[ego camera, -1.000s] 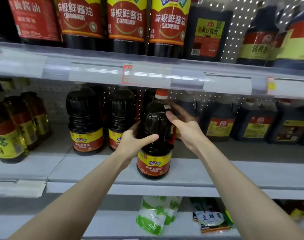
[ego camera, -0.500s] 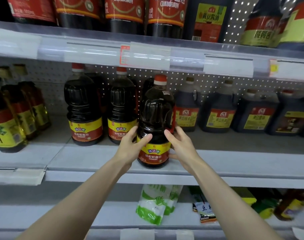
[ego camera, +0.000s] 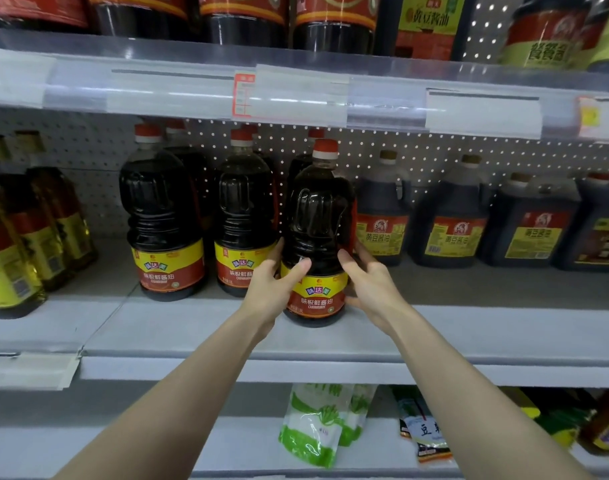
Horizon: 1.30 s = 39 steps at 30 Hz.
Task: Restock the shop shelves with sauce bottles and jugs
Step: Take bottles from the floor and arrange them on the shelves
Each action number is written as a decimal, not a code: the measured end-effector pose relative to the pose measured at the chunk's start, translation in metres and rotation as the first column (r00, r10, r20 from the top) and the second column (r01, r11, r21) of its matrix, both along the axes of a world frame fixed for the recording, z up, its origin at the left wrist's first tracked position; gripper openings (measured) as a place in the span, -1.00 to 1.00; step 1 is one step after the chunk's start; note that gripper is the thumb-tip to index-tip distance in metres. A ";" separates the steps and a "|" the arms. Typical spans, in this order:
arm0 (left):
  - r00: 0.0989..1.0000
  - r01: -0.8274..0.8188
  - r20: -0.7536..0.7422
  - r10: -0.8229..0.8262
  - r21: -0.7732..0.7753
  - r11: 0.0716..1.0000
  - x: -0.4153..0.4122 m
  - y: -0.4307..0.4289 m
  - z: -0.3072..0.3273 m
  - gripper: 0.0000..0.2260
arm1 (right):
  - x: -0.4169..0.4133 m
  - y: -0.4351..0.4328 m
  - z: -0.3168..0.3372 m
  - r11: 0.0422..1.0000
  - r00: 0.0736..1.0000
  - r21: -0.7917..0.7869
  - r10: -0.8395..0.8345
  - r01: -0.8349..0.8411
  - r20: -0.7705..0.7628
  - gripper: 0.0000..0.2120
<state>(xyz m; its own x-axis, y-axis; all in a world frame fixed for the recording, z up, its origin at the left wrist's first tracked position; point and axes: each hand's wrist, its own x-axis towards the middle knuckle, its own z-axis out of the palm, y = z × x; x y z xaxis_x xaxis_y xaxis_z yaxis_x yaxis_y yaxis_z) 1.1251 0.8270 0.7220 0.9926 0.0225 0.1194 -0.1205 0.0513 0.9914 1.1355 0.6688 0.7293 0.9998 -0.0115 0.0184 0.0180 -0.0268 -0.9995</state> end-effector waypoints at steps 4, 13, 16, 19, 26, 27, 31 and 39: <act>0.999 -0.018 0.044 0.018 0.009 1.000 0.011 -0.004 -0.001 -0.45 | 0.014 -0.001 -0.004 0.999 0.999 0.020 -0.044 0.044 0.007 -0.52; 0.996 -0.084 0.004 0.084 -0.032 0.996 0.038 -0.013 -0.006 -0.41 | 0.042 -0.002 -0.007 0.996 0.995 -0.010 -0.085 0.086 0.044 -0.55; 0.994 -0.112 0.004 0.113 -0.031 0.993 0.047 -0.015 -0.010 -0.41 | 0.050 -0.002 -0.007 0.995 0.994 -0.039 -0.091 0.094 0.058 -0.55; 0.992 -0.122 0.031 0.123 -0.013 0.992 0.051 -0.017 -0.011 -0.42 | 0.055 -0.002 -0.008 0.993 0.992 -0.054 -0.103 0.107 0.066 -0.55; 0.991 -0.124 0.055 0.125 -0.022 0.992 0.052 -0.018 -0.014 -0.41 | 0.058 0.000 -0.014 0.991 0.988 -0.014 -0.132 0.133 0.083 -0.58; 0.991 -0.119 0.049 0.121 -0.037 0.992 0.051 -0.017 -0.016 -0.41 | 0.055 0.000 -0.017 0.990 0.987 0.008 -0.139 0.139 0.083 -0.58; 0.992 -0.116 0.034 0.118 -0.041 0.992 0.046 -0.015 -0.034 -0.46 | 0.038 0.004 -0.036 0.988 0.988 0.059 -0.144 0.140 0.062 -0.50; 0.985 -0.164 0.066 0.158 0.093 0.982 0.042 -0.015 -0.056 -0.48 | 0.029 0.003 -0.050 0.989 0.987 -0.002 -0.144 0.145 0.077 -0.50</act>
<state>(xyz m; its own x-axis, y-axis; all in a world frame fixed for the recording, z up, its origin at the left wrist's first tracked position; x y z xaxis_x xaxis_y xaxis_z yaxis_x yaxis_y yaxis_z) 1.1672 0.8116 0.6661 0.9682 0.1667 0.1867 -0.1771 -0.0707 0.9816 1.1647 0.6713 0.6796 0.9833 -0.1555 0.0950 0.0896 -0.0418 -0.9951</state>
